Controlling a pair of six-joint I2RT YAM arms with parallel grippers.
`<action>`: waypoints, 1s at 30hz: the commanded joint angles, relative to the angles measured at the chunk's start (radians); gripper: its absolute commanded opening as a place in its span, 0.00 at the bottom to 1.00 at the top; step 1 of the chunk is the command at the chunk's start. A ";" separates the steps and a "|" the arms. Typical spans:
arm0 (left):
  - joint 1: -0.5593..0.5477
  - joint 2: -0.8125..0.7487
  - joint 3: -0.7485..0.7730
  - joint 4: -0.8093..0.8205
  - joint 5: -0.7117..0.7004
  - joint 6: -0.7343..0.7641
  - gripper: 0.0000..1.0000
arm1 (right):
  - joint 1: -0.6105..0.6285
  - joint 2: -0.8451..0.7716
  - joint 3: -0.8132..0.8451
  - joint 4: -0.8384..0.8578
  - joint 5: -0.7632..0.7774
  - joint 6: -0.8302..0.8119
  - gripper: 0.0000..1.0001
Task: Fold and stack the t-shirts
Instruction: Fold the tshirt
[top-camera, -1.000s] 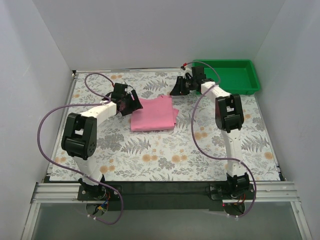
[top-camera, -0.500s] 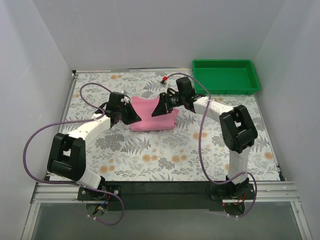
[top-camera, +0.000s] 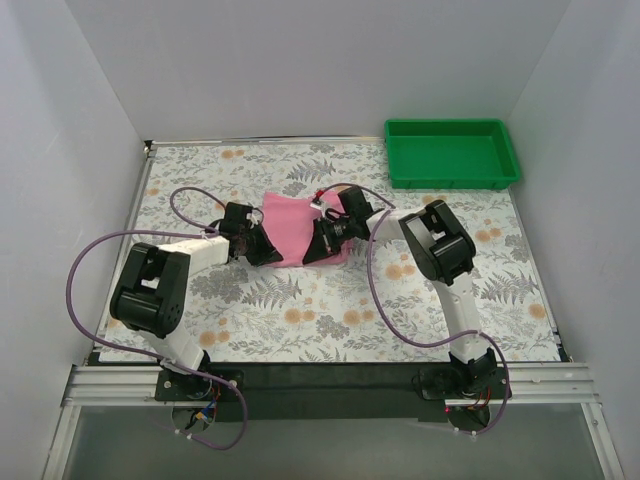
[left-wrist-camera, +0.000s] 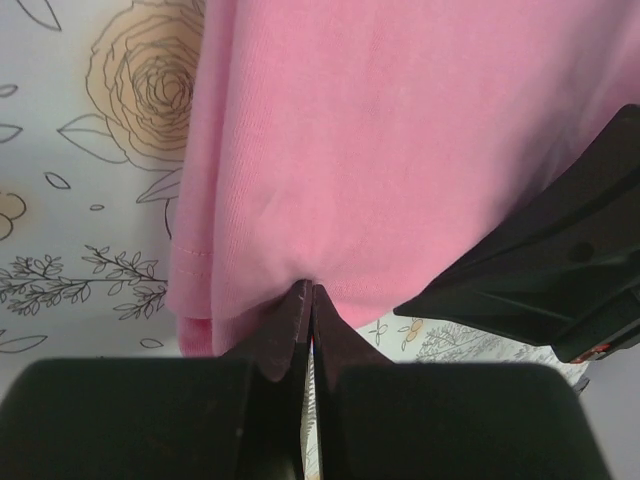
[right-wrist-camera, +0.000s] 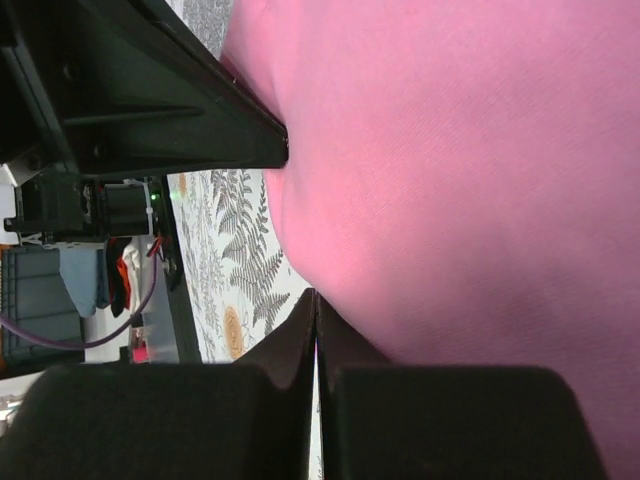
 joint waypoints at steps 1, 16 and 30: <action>0.025 0.018 -0.047 0.011 -0.063 -0.023 0.00 | -0.054 0.023 -0.002 0.037 0.041 -0.029 0.01; 0.034 0.012 -0.110 0.016 -0.042 -0.018 0.00 | -0.223 -0.164 -0.258 0.034 0.024 -0.131 0.01; 0.042 -0.192 -0.068 -0.049 -0.011 -0.052 0.03 | -0.250 -0.342 -0.147 0.021 0.089 -0.066 0.01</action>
